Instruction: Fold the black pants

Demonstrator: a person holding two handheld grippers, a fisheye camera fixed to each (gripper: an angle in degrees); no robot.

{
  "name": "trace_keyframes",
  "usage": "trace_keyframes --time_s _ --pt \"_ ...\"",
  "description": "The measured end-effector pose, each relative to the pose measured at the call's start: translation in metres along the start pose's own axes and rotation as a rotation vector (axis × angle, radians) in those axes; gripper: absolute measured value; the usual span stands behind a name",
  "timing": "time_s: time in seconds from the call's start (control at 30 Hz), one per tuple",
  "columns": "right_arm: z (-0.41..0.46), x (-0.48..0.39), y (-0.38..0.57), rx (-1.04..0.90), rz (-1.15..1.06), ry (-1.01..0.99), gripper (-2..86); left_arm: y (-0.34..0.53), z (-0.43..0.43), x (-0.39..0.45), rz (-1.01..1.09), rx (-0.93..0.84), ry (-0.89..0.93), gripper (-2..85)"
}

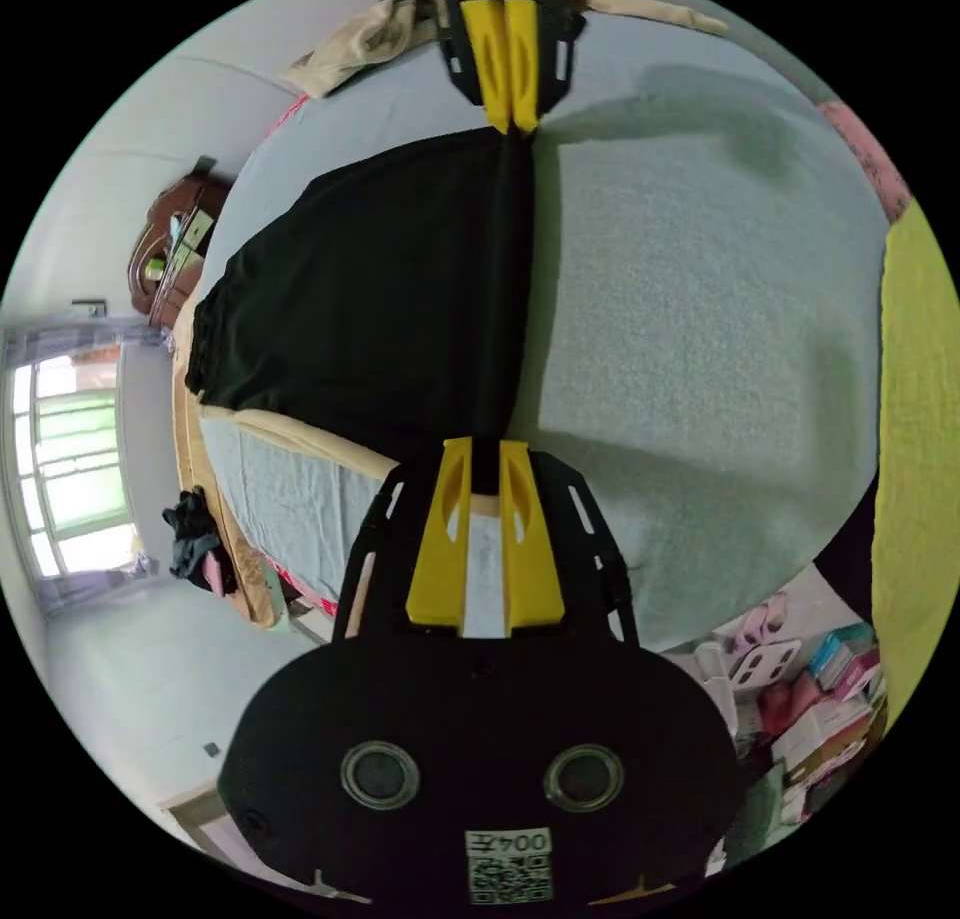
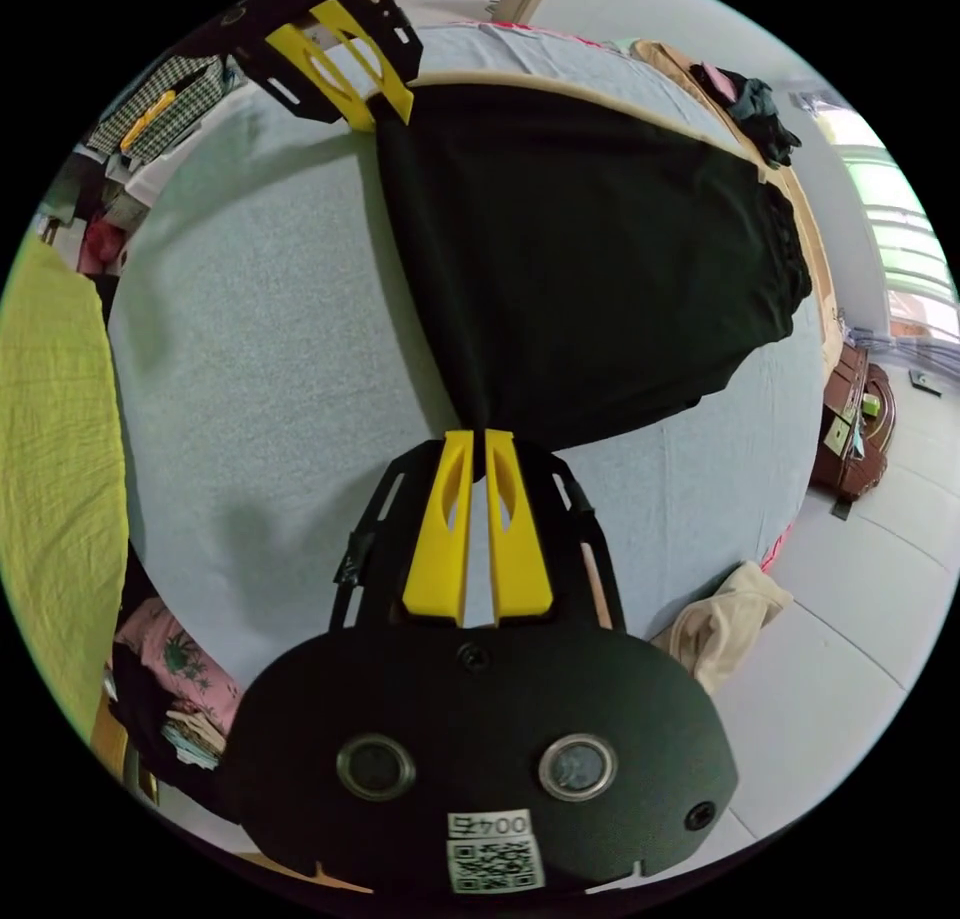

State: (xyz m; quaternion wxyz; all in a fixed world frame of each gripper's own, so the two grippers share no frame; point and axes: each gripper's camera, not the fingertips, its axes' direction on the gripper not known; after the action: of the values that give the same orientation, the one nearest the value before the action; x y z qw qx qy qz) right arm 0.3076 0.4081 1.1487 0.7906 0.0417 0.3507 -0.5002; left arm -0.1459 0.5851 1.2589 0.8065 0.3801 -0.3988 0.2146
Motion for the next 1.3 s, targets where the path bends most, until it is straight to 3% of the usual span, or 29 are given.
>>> trace_keyframes --time_s 0.37,0.53,0.67,0.83,1.1,1.3 --pt "-0.031 0.031 0.03 0.112 0.093 -0.06 2.2 0.031 -0.061 -0.078 -0.355 0.107 0.23 2.1" --pt "-0.045 0.012 0.08 0.2 0.161 -0.194 2.3 0.053 -0.103 -0.059 -0.424 0.146 0.329 2.1" --pt "-0.033 -0.031 0.129 0.234 0.225 -0.359 2.5 0.069 -0.127 -0.014 -0.473 0.144 0.511 2.1" --pt "-0.017 -0.047 0.154 0.206 0.251 -0.423 2.6 0.076 -0.148 -0.002 -0.528 0.114 0.682 2.1" --pt "-0.078 0.11 0.148 0.338 0.317 -0.306 2.6 0.076 -0.223 -0.191 -0.521 0.14 0.692 2.3" --pt "-0.069 0.239 0.085 0.306 0.35 -0.161 2.8 0.069 -0.211 -0.346 -0.545 0.135 0.594 2.3"
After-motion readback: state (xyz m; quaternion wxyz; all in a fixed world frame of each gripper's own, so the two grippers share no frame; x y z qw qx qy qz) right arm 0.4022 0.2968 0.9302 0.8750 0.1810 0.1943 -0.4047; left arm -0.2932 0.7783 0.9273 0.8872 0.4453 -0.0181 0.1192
